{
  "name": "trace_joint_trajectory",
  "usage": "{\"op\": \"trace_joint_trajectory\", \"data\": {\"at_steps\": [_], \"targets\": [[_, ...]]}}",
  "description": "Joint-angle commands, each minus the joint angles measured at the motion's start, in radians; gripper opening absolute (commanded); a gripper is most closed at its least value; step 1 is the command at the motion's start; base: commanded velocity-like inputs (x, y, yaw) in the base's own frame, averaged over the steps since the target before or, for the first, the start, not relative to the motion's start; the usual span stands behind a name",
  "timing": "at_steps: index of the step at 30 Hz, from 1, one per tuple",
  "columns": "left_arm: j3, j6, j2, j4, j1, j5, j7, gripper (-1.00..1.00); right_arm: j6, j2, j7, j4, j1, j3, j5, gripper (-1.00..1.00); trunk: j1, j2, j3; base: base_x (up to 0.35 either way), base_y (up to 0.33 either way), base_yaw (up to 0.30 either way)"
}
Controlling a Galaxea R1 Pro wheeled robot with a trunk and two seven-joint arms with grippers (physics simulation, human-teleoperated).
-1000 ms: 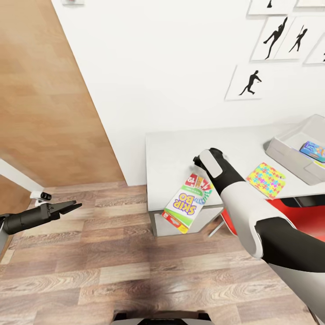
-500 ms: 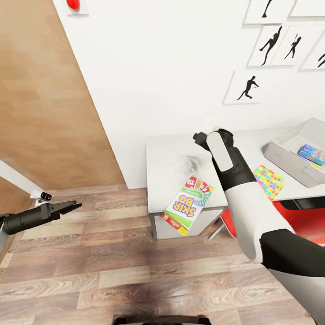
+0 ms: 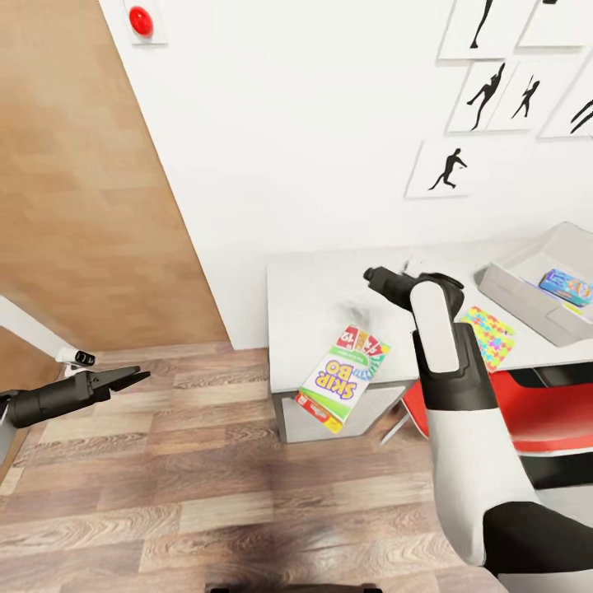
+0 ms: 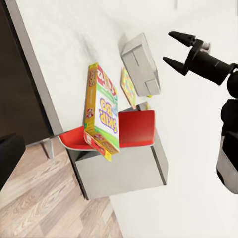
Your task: Put all the toys in the child's room - the three board games (two on the bed and one on the table), the two jigsaw puzzles on the table, and the tennis ball on the table - inside the toy box on the table in the child's room.
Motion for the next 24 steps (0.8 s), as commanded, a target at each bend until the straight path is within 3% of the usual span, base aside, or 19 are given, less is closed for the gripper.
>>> {"op": "trace_joint_trajectory", "data": {"at_steps": [1, 3, 6, 10, 13, 20, 24], "targets": [[0.0, 0.011, 0.0, 0.0, -0.001, -0.001, -0.004, 1.0, 0.009, 0.0, -0.009, -0.027, 0.024, -0.005, -0.011, 1.0, 0.001, -0.002, 0.0, 0.0, 0.0, 0.0], [-0.001, 0.009, -0.001, 0.0, -0.001, -0.001, -0.004, 1.0, 0.026, 0.001, -0.005, -0.105, 0.115, -0.022, -0.024, 1.0, 0.001, -0.002, 0.003, 0.0, 0.0, 0.0], [-0.001, 0.008, -0.001, 0.0, -0.001, -0.001, -0.004, 1.0, 0.033, 0.004, 0.001, -0.137, 0.202, -0.026, -0.055, 1.0, 0.001, -0.002, 0.008, 0.0, 0.0, -0.012], [-0.001, 0.006, -0.001, 0.0, -0.001, -0.001, -0.004, 1.0, 0.026, 0.007, 0.072, -0.154, 0.339, -0.027, -0.106, 1.0, 0.001, -0.002, 0.014, 0.0, 0.0, -0.05], [-0.001, 0.005, -0.002, 0.0, -0.001, -0.002, -0.004, 1.0, 0.021, 0.003, 0.229, -0.158, 0.443, -0.035, -0.12, 1.0, 0.001, -0.002, 0.019, 0.0, 0.0, -0.065], [-0.002, 0.004, -0.006, 0.0, -0.001, -0.003, -0.004, 1.0, 0.027, -0.009, 0.609, -0.159, 0.585, -0.097, -0.127, 1.0, 0.001, -0.002, 0.03, 0.0, 0.0, -0.067], [-0.002, 0.004, -0.008, 0.0, -0.001, -0.004, -0.004, 1.0, 0.019, -0.072, 0.895, -0.159, 0.723, -0.17, -0.127, 1.0, 0.001, -0.002, 0.036, 0.0, 0.0, -0.022]]}}
